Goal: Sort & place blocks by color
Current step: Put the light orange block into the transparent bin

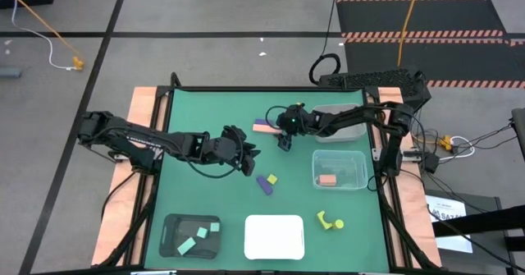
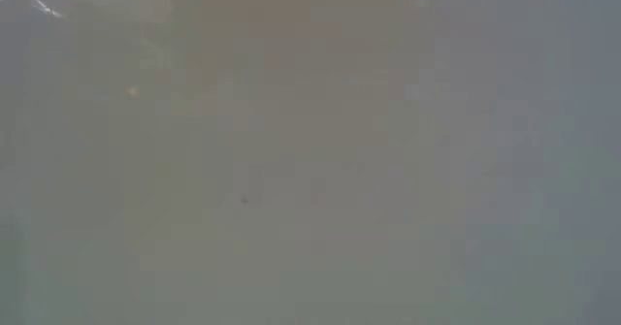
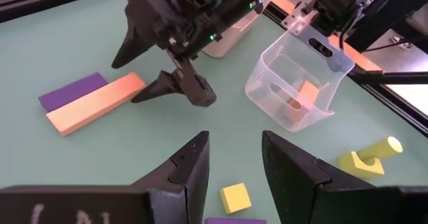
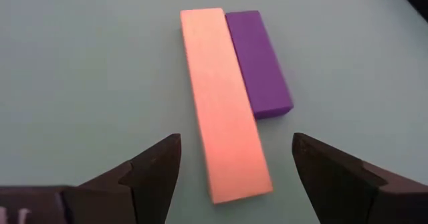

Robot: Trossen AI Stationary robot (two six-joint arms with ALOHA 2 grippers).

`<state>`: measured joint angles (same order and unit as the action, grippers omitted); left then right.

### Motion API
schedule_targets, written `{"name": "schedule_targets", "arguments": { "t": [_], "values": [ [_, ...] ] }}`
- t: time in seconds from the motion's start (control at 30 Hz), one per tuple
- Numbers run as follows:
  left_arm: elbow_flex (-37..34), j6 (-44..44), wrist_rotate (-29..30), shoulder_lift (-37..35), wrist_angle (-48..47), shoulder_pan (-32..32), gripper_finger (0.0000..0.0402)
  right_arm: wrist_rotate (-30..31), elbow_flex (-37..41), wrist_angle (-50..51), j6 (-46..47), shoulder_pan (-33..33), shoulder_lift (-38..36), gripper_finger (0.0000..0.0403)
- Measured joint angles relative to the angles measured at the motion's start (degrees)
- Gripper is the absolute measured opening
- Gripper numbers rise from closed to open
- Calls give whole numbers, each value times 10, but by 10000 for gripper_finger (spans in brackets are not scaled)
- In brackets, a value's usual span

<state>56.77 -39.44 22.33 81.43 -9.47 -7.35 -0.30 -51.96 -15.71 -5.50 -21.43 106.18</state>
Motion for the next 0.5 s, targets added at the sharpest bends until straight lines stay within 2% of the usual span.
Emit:
{"name": "schedule_targets", "arguments": {
  "t": [0.5],
  "values": [
    [0, -7, 2, 0, -2, 4, 136, -28, -2, -11, 6, 1, 49, 205]
  ]
}}
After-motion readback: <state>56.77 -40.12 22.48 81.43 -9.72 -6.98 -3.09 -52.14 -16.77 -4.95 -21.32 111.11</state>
